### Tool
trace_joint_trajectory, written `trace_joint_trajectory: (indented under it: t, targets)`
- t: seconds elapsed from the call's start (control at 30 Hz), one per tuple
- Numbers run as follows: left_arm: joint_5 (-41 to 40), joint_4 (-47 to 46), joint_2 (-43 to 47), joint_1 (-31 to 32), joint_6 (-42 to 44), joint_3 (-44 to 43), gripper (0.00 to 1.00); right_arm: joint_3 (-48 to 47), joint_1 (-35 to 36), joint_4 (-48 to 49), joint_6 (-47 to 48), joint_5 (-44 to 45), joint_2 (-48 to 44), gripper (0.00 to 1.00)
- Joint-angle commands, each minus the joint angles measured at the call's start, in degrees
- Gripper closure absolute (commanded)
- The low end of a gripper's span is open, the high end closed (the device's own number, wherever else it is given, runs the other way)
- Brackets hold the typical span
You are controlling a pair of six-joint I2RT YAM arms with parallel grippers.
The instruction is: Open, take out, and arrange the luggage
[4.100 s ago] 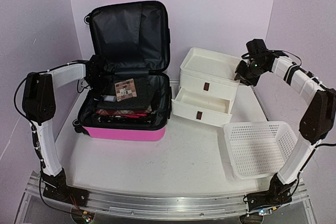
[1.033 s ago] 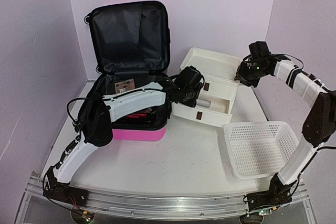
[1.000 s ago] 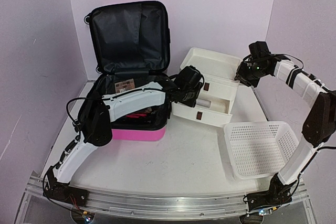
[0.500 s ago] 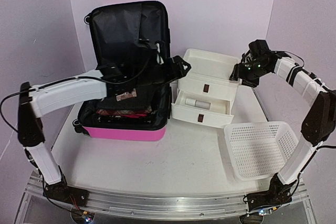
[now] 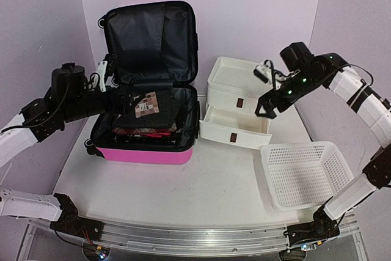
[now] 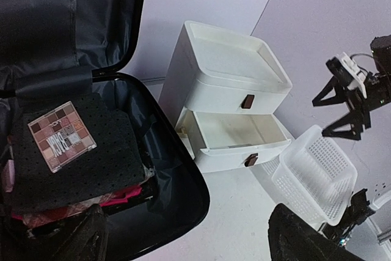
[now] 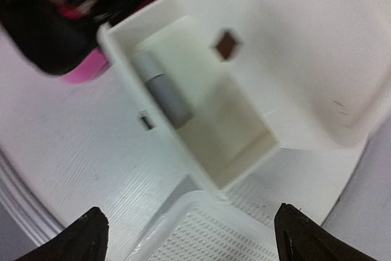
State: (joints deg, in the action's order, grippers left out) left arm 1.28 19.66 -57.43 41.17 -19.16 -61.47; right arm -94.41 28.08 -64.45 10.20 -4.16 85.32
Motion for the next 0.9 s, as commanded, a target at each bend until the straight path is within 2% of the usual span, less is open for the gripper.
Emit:
trace_joint_trajectory:
  t: [0.0, 0.1, 0.2, 0.37, 0.47, 0.63, 0.87]
  targets:
    - [-1.83, 6.84, 3.72, 0.06, 6.38, -0.22, 0.09, 7.28, 9.24, 0.67, 11.52, -8.13, -0.74, 0.11]
    - [-0.16, 6.74, 5.17, 0.03, 6.29, 1.9, 0.09, 10.87, 12.48, 3.02, 18.68, -12.28, 2.45, 0.25]
    - [1.27, 6.51, 5.72, 0.05, 5.28, 3.43, 0.09, 10.35, 14.47, 3.18, 23.88, -10.74, 6.87, 0.29]
    - [3.49, 5.57, 7.49, 0.05, 4.42, 6.41, 0.09, 7.03, 14.55, 3.71, 27.6, -6.77, 13.82, 0.23]
    - [3.35, 5.56, 9.26, 0.05, 4.26, 7.8, 0.09, 4.96, 14.55, 4.34, 28.32, -0.89, 17.68, 0.19]
    - [2.46, 6.12, 12.26, 0.1, 4.13, 9.15, 0.09, 2.89, 14.46, 10.64, 26.03, 12.13, 21.69, 0.15]
    - [1.73, 7.46, 12.96, 0.05, 4.44, 8.44, 0.09, 0.47, 13.13, 16.71, 25.27, 19.82, 25.92, 0.11]
